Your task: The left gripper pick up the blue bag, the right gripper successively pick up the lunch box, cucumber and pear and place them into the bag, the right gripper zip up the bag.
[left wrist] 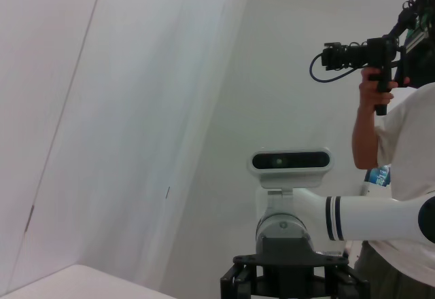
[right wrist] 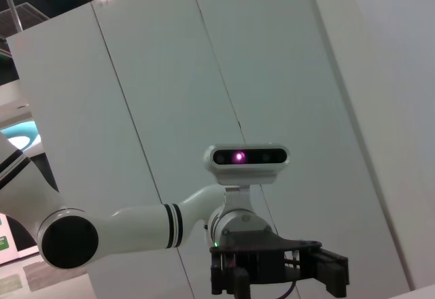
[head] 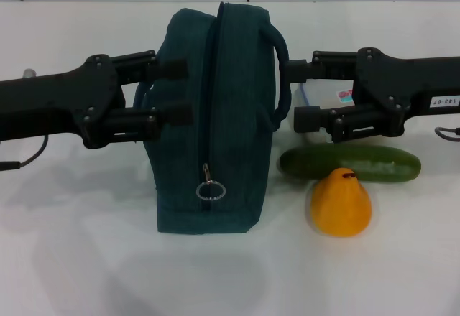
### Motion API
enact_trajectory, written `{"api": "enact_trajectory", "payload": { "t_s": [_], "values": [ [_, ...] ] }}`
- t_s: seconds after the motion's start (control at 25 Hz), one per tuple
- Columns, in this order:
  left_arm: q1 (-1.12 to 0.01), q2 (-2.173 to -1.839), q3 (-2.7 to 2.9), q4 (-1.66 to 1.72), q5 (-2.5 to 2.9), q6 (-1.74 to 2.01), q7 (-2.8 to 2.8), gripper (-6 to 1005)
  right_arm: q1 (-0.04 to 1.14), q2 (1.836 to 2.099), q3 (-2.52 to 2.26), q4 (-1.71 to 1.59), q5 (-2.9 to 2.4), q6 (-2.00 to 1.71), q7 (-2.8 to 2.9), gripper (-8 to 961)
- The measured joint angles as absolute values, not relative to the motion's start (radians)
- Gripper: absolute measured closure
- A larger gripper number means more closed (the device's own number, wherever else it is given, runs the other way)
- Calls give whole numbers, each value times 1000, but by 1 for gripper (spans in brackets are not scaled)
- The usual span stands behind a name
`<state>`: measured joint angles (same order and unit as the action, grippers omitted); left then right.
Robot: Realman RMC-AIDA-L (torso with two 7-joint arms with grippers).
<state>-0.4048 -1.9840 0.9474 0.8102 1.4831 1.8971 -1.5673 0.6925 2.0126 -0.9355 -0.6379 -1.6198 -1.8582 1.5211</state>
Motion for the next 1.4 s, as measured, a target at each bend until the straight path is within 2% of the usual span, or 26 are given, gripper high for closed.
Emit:
{"api": "enact_trajectory", "payload": {
  "t_s": [0.64, 0.8, 1.04, 1.4],
  "values": [
    [-405, -1985, 946, 810, 1483, 1898, -1562, 246, 692, 2013, -934, -644, -1620, -1852, 1520, 126],
    [-421, -1968, 947, 835, 1497, 1888, -1648, 250, 690, 2012, -928, -639, -1621, -1852, 1511, 126],
    [-488, -1925, 902, 957, 1673, 1802, -2045, 258, 650, 2000, -919, -660, -1619, -1857, 1510, 126],
    [-630, -1920, 768, 965, 1921, 1753, -2341, 269, 598, 1986, -907, -662, -1618, -1853, 1485, 126]
  ]
}}
